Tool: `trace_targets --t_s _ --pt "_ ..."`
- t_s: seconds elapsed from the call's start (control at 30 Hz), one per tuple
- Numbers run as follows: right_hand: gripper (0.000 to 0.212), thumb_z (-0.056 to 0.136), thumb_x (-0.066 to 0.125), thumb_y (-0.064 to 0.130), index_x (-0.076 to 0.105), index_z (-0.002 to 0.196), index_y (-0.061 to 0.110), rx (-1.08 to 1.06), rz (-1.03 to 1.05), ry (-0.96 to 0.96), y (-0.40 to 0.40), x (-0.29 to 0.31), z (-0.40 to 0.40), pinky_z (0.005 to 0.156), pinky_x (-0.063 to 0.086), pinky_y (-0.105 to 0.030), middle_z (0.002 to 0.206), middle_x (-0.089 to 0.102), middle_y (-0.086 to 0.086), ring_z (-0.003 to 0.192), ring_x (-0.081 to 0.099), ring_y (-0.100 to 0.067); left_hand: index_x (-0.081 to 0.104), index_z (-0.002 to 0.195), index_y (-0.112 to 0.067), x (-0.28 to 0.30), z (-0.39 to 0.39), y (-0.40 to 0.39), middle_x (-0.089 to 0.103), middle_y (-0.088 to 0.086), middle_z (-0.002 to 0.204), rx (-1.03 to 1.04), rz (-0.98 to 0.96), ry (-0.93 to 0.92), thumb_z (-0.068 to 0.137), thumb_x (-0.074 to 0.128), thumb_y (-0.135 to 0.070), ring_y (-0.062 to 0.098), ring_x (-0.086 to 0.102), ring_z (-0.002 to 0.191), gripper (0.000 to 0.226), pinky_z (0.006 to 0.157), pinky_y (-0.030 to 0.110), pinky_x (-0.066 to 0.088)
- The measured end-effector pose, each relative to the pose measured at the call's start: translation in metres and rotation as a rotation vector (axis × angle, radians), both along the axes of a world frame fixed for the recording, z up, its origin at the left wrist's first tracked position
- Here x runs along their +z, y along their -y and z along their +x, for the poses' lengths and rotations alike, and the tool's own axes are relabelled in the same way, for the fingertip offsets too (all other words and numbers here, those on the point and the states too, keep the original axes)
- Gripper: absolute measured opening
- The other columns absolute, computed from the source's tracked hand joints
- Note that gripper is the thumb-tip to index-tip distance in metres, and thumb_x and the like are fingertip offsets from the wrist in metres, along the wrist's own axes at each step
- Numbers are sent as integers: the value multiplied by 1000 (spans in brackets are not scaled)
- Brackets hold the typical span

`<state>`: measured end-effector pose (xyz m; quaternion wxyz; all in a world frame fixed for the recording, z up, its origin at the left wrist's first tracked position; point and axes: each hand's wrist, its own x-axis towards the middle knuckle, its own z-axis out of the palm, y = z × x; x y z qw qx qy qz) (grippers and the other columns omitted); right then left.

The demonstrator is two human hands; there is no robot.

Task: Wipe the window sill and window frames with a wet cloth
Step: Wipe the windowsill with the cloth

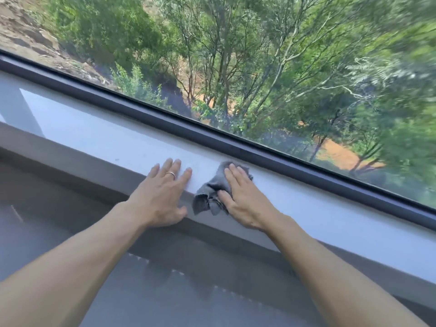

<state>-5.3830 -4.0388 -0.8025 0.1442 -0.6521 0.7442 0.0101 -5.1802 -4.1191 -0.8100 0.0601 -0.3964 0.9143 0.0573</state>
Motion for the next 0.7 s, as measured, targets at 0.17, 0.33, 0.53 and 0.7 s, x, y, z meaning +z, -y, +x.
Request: trace_targets --t_s 0.17,0.33,0.53,0.7 --pt "66 106 26 40 -3 157 9 -206 131 -62 -8 16 -27 120 -6 -29 164 -14 -5 151 -12 -17 -8 155 -12 2 4 3 -10 22 161 -68 0 29 87 48 -43 35 -12 149 94 121 48 2" --pt "70 105 28 45 -6 157 12 45 80 -32 38 5 16 120 -9 -29 163 -17 -3 150 -16 -16 -10 155 -12 9 7 10 -13 20 161 -93 50 37 88 49 -40 33 -14 149 93 122 47 1" --pt "96 92 7 73 11 154 0 225 -28 -244 -47 -5 -31 121 7 -28 161 6 -14 150 7 -28 -12 155 -12 0 10 6 -15 20 161 -88 4 46 87 48 -42 33 -17 148 95 122 48 -2" --pt "101 81 15 69 14 154 -1 234 -78 -214 9 -27 7 120 21 -50 163 7 -19 151 5 -34 -14 154 -12 2 7 7 -16 20 160 -59 -17 74 87 49 -43 33 -17 148 97 122 47 -2"
